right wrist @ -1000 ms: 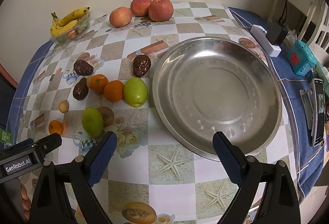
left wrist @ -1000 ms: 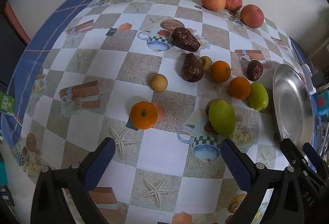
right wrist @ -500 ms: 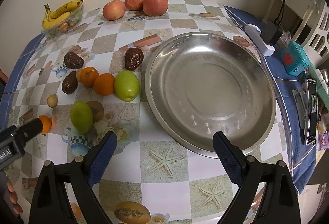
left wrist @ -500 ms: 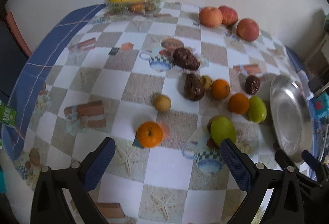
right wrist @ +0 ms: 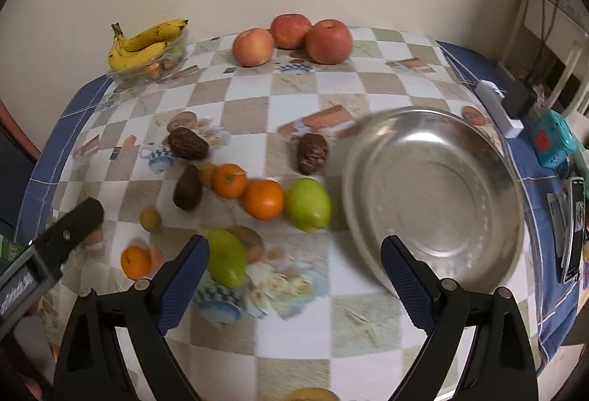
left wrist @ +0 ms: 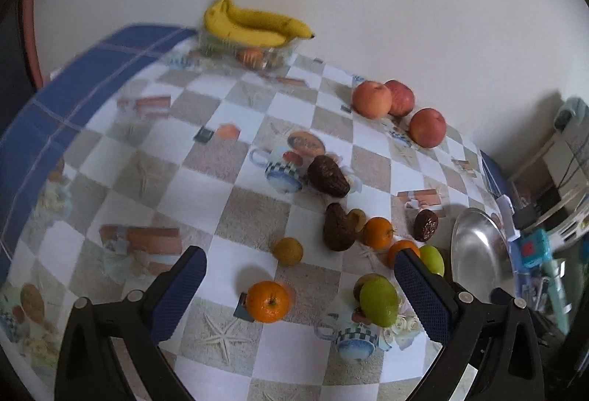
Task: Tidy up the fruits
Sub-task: 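Grasp the green pear with the right gripper while the left gripper grasps a mandarin orange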
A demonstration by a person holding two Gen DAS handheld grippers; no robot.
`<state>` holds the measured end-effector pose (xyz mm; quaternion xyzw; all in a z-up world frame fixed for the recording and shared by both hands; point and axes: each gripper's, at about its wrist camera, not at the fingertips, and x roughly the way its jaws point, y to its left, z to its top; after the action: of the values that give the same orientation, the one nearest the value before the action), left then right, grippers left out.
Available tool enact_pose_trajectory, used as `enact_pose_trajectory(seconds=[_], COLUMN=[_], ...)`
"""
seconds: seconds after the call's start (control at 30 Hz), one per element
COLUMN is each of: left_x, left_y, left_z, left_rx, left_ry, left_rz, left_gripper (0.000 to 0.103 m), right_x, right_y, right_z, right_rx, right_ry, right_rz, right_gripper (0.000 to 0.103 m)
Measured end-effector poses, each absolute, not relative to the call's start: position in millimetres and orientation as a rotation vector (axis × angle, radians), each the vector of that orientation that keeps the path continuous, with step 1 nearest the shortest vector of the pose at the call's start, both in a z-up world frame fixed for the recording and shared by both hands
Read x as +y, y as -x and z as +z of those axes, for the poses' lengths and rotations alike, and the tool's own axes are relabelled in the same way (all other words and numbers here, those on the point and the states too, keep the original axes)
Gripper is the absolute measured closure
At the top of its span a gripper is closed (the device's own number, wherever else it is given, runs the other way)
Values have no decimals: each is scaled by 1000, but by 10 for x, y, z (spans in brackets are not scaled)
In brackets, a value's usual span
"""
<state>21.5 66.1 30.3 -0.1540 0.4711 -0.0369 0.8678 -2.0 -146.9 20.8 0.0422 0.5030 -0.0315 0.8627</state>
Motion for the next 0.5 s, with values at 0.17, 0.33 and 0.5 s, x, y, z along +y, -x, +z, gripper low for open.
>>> enact_pose_trajectory(seconds=[0.17,0.33,0.5], left_x=[723,786,811], left_y=[-271,-343,-358], left_z=[171,-102,-334], left_rx=[1043,1136,1221], left_ry=[348,418,492], left_rz=[-70,-97,-123], left_gripper=[2,14,22], right_x=[-1299,-1162,-1108], right_y=[-151,-250,-294], right_z=[140,-7,-250], right_rx=[1088,1131,1209], right_ry=[-99,-99,-104], right_rz=[-40,10,40], right_gripper=[31,41,50])
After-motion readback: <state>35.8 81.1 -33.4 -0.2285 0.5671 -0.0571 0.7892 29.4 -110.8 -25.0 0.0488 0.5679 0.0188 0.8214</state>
